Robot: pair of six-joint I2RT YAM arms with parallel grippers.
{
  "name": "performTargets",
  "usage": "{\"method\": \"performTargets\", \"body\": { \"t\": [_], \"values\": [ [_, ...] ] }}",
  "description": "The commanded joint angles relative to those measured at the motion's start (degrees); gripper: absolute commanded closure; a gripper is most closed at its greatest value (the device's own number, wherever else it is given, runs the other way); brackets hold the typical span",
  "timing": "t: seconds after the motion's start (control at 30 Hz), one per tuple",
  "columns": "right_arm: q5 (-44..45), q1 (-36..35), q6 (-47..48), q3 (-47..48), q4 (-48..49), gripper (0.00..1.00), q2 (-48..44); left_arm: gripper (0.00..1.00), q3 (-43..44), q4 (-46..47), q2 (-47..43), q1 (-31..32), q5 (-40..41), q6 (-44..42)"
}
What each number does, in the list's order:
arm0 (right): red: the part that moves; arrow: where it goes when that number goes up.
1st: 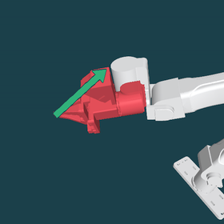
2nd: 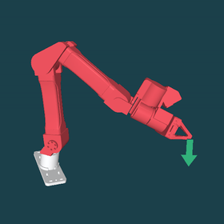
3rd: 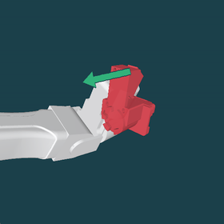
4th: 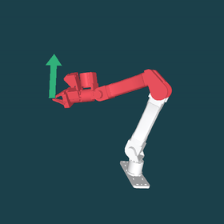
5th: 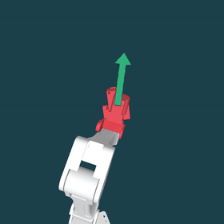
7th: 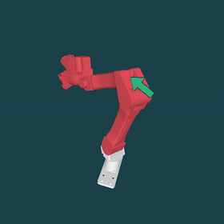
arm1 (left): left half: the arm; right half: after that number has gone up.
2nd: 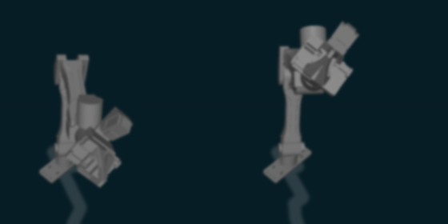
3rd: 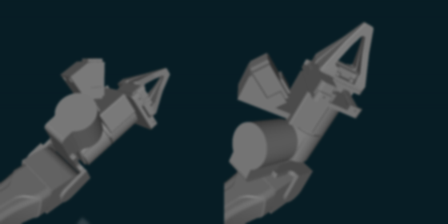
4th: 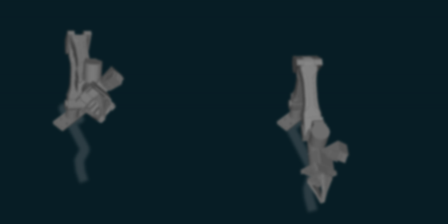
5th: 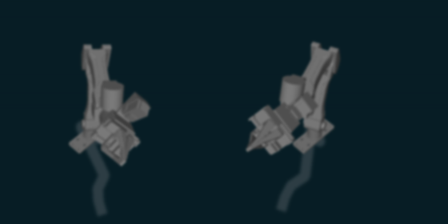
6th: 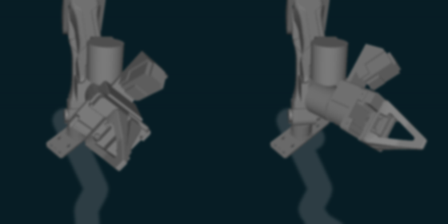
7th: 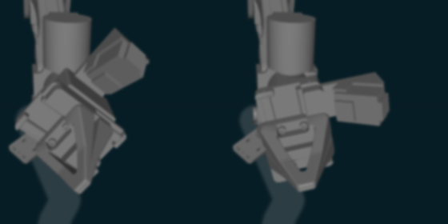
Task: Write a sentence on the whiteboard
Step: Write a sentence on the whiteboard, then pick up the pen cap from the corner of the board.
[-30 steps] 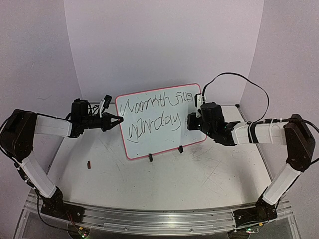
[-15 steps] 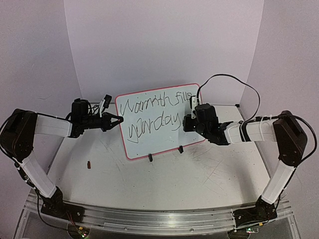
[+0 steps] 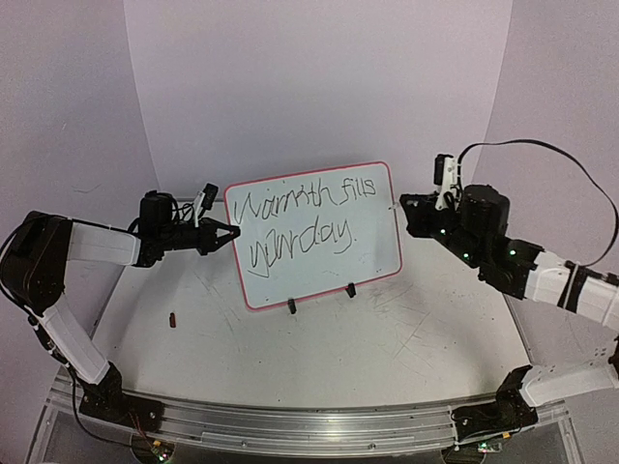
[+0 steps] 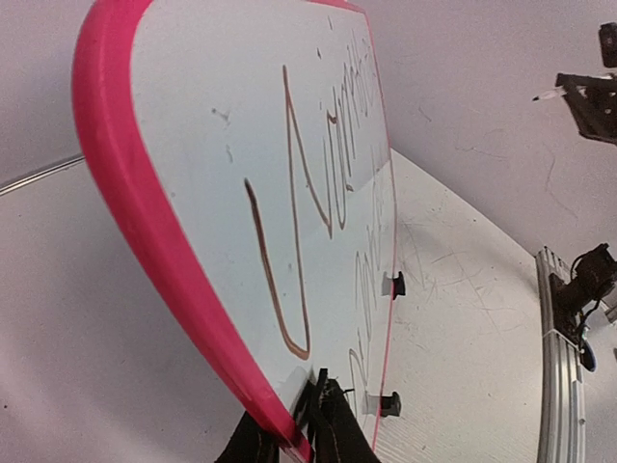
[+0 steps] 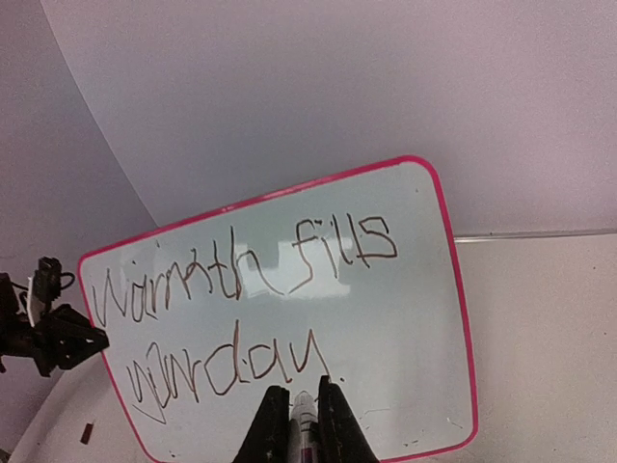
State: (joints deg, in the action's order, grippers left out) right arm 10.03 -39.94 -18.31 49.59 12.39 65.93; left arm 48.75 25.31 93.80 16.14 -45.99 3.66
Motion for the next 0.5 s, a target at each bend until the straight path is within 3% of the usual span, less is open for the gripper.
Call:
{"method": "performTargets", "body": {
  "t": [0.0,0.2,0.47],
  "values": [
    [3.5,-0.4,2.6,-4.2,-6.5,1.0,-4.2,0.77,0.3,-5.4,-0.5,0.1,14.0,-7.6],
    [4.7,-0.4,6.4,-6.0,-5.2,1.0,-6.9,0.57,-0.6,-7.0,-5.5,-0.1,18.4,-6.3],
    [2.4,-0.4,9.8,-8.1,0.0,1.0,-7.6,0.48,-3.2,-11.9,-18.3,-0.1,20.9,0.6]
  ]
}}
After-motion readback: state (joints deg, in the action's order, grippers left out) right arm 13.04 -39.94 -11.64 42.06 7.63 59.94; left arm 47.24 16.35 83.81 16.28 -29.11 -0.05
